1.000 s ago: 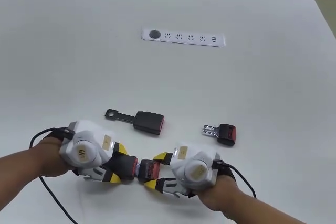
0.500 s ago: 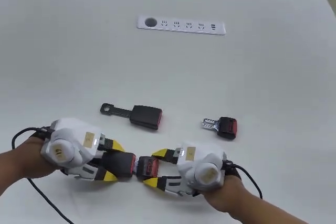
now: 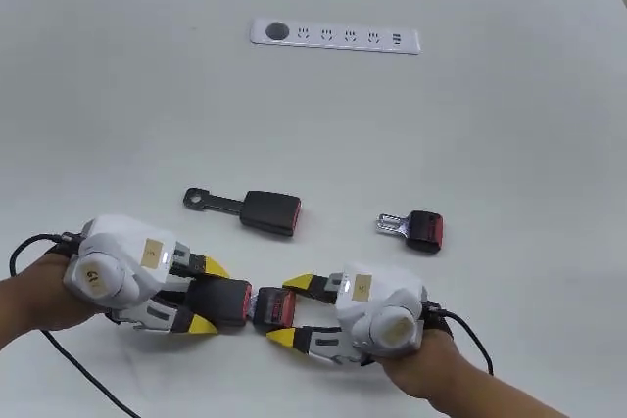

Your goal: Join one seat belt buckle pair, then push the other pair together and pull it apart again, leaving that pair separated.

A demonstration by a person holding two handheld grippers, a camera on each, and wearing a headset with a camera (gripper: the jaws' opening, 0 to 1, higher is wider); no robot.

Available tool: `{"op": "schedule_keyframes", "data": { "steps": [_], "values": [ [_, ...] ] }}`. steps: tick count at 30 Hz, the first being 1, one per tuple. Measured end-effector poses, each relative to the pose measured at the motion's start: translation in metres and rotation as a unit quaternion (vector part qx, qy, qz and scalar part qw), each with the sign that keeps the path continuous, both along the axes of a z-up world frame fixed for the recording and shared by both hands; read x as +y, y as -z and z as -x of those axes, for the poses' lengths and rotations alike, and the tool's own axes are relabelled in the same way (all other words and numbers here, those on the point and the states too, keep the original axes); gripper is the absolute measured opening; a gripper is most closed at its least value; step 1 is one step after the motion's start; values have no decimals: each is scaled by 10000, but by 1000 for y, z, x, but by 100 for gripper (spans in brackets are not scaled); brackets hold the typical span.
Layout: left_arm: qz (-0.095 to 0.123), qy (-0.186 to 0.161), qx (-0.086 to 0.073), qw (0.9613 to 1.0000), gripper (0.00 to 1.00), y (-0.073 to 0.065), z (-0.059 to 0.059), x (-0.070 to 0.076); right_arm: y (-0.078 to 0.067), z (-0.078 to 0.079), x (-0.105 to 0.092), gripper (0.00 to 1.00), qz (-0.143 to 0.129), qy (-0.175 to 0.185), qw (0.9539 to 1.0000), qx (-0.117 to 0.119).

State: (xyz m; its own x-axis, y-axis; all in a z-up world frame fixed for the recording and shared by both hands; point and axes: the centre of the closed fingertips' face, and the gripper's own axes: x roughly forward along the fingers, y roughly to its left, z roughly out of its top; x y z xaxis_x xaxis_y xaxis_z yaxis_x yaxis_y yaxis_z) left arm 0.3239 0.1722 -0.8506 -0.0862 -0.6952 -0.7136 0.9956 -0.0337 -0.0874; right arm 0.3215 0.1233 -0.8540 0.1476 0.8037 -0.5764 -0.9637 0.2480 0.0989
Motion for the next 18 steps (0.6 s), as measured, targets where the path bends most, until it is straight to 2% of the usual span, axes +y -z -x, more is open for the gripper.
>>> {"op": "schedule_keyframes", "data": {
  "steps": [18],
  "values": [
    [55, -52, 106, 9999, 35, -4, 0, -1, -1, 0, 0, 33, -144, 149, 9998, 31]
  ]
}}
